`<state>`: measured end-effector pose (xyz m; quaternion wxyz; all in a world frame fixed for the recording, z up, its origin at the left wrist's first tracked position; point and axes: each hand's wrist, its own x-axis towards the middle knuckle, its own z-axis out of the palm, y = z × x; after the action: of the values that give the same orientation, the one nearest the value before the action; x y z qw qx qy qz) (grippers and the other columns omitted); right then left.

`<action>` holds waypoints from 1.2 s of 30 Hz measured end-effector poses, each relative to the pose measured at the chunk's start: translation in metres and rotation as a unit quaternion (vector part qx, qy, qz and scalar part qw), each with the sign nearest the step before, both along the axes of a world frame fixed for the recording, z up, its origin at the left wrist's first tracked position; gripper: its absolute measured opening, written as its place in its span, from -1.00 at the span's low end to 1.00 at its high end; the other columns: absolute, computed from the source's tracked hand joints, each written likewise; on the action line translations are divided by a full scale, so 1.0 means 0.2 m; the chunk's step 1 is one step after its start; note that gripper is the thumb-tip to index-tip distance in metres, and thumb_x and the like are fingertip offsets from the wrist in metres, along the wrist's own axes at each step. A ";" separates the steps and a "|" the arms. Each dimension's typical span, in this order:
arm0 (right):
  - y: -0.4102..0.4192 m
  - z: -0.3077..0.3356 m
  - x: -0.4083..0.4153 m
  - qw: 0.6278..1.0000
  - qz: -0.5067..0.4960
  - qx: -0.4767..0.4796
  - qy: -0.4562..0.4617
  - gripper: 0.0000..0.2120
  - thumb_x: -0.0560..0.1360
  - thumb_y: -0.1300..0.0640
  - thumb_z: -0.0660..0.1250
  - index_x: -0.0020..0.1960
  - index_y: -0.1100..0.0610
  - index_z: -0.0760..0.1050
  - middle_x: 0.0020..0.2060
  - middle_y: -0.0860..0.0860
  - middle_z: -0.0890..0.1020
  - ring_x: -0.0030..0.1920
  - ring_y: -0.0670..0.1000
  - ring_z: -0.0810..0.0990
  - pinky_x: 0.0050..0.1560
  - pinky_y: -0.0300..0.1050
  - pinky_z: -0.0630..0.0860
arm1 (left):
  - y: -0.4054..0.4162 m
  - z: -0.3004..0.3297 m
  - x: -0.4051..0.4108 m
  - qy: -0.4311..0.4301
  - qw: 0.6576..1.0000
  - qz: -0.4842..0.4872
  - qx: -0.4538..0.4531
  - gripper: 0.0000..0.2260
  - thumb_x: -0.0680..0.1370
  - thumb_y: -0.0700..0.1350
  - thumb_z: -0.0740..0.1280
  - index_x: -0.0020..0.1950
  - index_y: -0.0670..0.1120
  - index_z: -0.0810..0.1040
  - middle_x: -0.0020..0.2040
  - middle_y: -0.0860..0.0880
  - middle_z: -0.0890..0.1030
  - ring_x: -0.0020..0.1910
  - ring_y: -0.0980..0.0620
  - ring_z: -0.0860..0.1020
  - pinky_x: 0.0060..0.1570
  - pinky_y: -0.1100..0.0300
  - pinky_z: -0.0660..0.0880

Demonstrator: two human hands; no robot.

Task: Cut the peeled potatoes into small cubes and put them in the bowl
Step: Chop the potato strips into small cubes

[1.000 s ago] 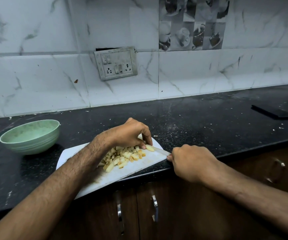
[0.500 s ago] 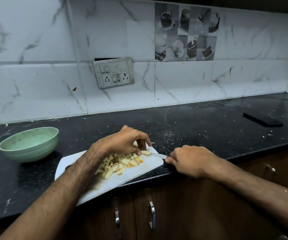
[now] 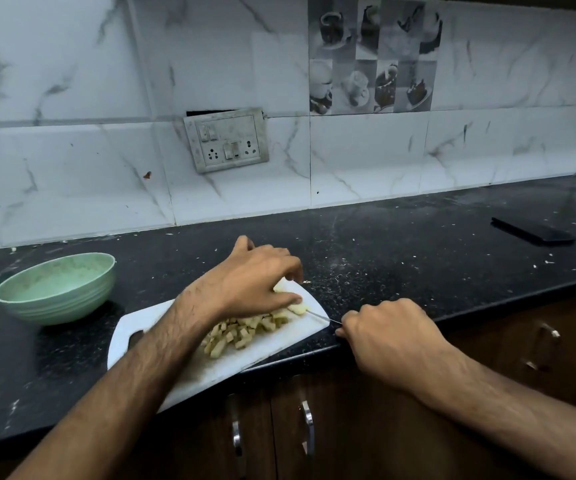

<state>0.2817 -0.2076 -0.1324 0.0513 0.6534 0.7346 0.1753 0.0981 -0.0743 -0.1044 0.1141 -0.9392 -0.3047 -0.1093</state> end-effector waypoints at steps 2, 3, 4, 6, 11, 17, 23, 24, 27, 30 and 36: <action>0.01 -0.02 0.00 1.000 -0.005 0.015 -0.009 -0.72 0.68 0.03 0.02 0.21 0.05 0.46 0.08 0.03 0.62 0.07 0.15 0.62 -0.06 0.02 0.49 | -0.10 -0.07 0.00 -0.051 0.998 0.043 0.011 -0.49 0.46 0.46 0.16 0.24 0.17 0.43 0.15 0.22 0.47 0.17 0.15 0.42 0.23 0.00 0.19; 0.01 -0.03 0.00 1.000 -0.007 0.021 -0.017 -0.73 0.68 0.04 0.03 0.21 0.06 0.46 0.08 0.03 0.62 0.06 0.15 0.63 -0.08 0.01 0.48 | -0.14 -0.11 0.00 -0.063 0.996 0.062 0.015 -0.41 0.41 0.53 0.10 0.25 0.17 0.39 0.17 0.22 0.45 0.19 0.14 0.41 0.24 -0.01 0.17; 0.01 -0.04 -0.01 0.999 -0.010 0.024 -0.023 -0.74 0.68 0.05 0.04 0.20 0.06 0.46 0.08 0.02 0.62 0.06 0.14 0.63 -0.12 0.00 0.46 | -0.16 -0.16 0.00 -0.067 0.994 0.078 0.022 -0.36 0.38 0.56 0.06 0.25 0.17 0.37 0.18 0.22 0.43 0.20 0.13 0.39 0.24 -0.01 0.17; 0.02 -0.05 -0.02 0.999 -0.012 0.027 -0.031 -0.77 0.67 0.08 0.06 0.19 0.07 0.45 0.07 0.01 0.63 0.05 0.13 0.64 -0.21 -0.01 0.39 | -0.16 -0.21 0.01 -0.075 0.992 0.099 0.037 -0.40 0.40 0.55 0.08 0.22 0.15 0.37 0.15 0.21 0.43 0.18 0.11 0.39 0.24 -0.02 0.19; 0.02 -0.06 -0.03 0.999 -0.010 0.037 -0.010 -0.74 0.67 0.03 0.05 0.19 0.08 0.46 0.04 0.03 0.62 0.03 0.15 0.63 -0.16 0.02 0.43 | -0.06 -0.22 0.02 -0.110 0.986 0.097 0.076 -0.57 0.45 0.47 0.12 0.02 0.15 0.38 -0.04 0.20 0.51 0.04 0.10 0.43 0.06 0.04 0.14; 0.05 -0.05 0.00 0.996 -0.031 -0.001 0.080 -0.64 0.67 -0.11 -0.03 0.11 0.02 0.49 0.06 0.05 0.62 0.06 0.15 0.61 -0.06 0.02 0.42 | -0.04 -0.22 0.00 -0.136 0.988 0.064 0.028 -0.79 0.51 0.23 0.33 -0.04 0.14 0.44 -0.18 0.24 0.55 0.01 0.16 0.43 0.01 0.06 0.10; 0.07 -0.04 0.00 0.991 -0.048 -0.032 0.118 -0.62 0.67 -0.13 -0.03 0.14 0.03 0.48 0.09 0.06 0.60 0.09 0.15 0.59 -0.06 0.01 0.37 | -0.04 -0.21 0.02 -0.088 0.992 0.079 0.054 -0.67 0.50 0.37 0.27 -0.01 0.14 0.52 -0.10 0.21 0.59 0.02 0.16 0.42 0.13 0.00 0.16; 0.07 -0.04 0.00 0.992 -0.044 -0.028 0.114 -0.62 0.67 -0.13 -0.03 0.13 0.04 0.48 0.08 0.06 0.60 0.09 0.15 0.59 -0.07 0.01 0.36 | -0.04 -0.20 0.03 -0.079 0.991 0.083 0.061 -0.66 0.50 0.38 0.27 -0.02 0.13 0.53 -0.10 0.20 0.60 0.02 0.15 0.42 0.13 0.01 0.15; 0.06 -0.04 -0.01 0.992 -0.042 -0.023 0.116 -0.63 0.67 -0.12 -0.03 0.12 0.04 0.48 0.08 0.06 0.61 0.08 0.15 0.59 -0.05 0.01 0.38 | -0.04 -0.19 0.04 -0.078 0.989 0.091 0.081 -0.75 0.56 0.27 0.28 -0.06 0.11 0.56 -0.13 0.19 0.63 0.00 0.14 0.45 0.11 0.02 0.14; 0.06 -0.03 0.00 0.991 -0.048 -0.030 0.125 -0.63 0.67 -0.12 -0.03 0.12 0.04 0.48 0.08 0.06 0.61 0.08 0.15 0.59 -0.01 0.02 0.41 | -0.02 -0.19 0.03 -0.113 0.986 0.095 0.078 -0.80 0.58 0.18 0.29 -0.07 0.10 0.60 -0.19 0.20 0.64 -0.03 0.16 0.48 0.07 0.05 0.10; 0.06 -0.03 -0.02 0.992 -0.046 -0.028 0.118 -0.64 0.68 -0.09 -0.03 0.13 0.05 0.47 0.08 0.06 0.60 0.08 0.14 0.59 -0.04 0.01 0.38 | 0.04 -0.17 -0.02 -0.197 0.972 0.124 0.027 -0.87 0.58 0.10 0.36 -0.09 0.09 0.61 -0.21 0.19 0.65 -0.02 0.17 0.52 0.10 0.06 0.10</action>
<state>0.2784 -0.1956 -0.1387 -0.0095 0.7013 0.7089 0.0738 0.0944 -0.0657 -0.1391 0.0895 -0.8507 -0.4324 -0.2853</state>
